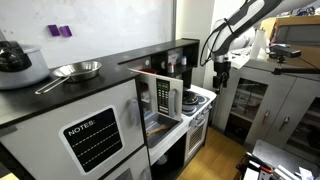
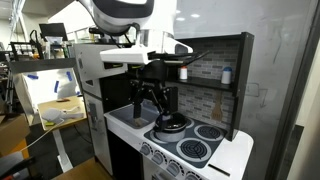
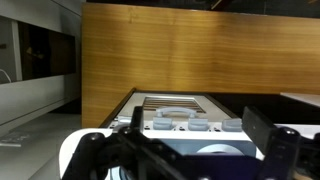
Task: Cover the grey pot with the black lid on the stove
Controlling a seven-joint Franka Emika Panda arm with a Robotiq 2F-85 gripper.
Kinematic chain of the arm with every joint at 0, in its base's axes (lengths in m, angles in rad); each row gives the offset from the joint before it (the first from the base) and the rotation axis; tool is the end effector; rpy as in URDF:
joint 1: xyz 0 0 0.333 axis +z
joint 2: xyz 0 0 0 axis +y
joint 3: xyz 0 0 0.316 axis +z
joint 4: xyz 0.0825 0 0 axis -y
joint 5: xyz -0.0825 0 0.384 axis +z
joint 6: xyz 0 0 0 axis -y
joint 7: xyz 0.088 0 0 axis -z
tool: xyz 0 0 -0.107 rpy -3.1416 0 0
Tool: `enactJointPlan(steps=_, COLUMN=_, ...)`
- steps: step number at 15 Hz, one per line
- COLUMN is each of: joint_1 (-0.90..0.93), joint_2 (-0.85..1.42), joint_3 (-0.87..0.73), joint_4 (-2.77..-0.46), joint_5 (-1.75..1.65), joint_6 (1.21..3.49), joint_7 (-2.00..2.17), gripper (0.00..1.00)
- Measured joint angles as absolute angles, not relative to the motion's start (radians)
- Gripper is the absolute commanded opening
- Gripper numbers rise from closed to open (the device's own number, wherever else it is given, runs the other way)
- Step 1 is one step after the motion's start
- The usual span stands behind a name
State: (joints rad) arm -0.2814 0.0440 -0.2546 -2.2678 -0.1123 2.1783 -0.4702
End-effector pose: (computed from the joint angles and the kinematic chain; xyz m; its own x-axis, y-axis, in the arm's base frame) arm 0.4350 -0.2632 0.3299 0.9866 0.0021 -0.1629 0.0058 -0.9997 0.0224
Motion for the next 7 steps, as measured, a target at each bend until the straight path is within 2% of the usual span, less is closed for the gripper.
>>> enactJointPlan(steps=7, joint_1=-0.305, joint_2=-0.131, joint_3=-0.33, joint_4=-2.45, joint_5=-0.141, joint_6=2.249, joint_7=-0.46, gripper=1.0)
